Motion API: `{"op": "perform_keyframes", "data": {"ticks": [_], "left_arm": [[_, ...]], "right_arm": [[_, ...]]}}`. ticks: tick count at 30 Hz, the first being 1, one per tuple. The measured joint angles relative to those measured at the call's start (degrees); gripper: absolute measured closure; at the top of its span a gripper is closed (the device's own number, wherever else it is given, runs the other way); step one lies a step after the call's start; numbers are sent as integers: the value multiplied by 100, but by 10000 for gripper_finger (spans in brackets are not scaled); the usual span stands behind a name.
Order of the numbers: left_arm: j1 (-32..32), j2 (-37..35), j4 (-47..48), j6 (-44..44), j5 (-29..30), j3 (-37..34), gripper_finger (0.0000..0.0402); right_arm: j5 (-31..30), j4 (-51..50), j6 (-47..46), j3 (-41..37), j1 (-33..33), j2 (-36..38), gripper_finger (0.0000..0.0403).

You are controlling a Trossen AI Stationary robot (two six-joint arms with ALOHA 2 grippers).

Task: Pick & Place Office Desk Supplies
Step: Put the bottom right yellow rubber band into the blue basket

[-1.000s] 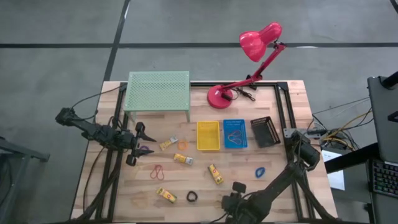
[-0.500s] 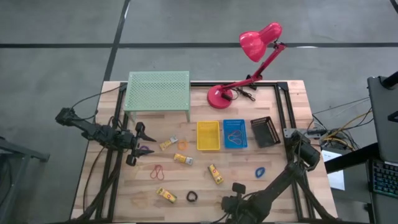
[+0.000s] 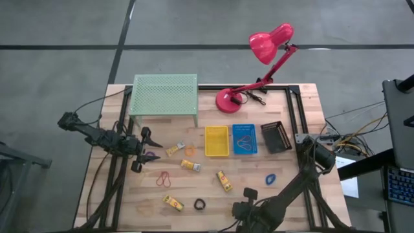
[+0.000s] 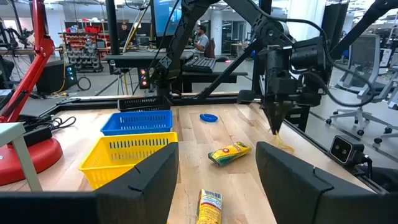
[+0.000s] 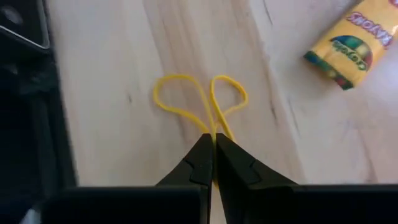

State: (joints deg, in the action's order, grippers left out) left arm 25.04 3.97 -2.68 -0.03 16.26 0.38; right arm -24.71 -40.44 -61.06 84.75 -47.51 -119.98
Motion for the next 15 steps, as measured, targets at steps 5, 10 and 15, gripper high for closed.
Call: {"op": "perform_keyframes", "data": {"ticks": [5, 10, 15], "left_arm": [[1, 0, 0, -1, 0, 0, 183], [1, 1, -2, -2, -1, 0, 183], [0, 0, -2, 0, -1, 0, 183]], "right_arm": [[-273, -197, 0, 0, 0, 128, 394], [-617, -396, -113, 10, 0, 334, 394], [-942, -750, -477, 11, 0, 683, 394]]}}
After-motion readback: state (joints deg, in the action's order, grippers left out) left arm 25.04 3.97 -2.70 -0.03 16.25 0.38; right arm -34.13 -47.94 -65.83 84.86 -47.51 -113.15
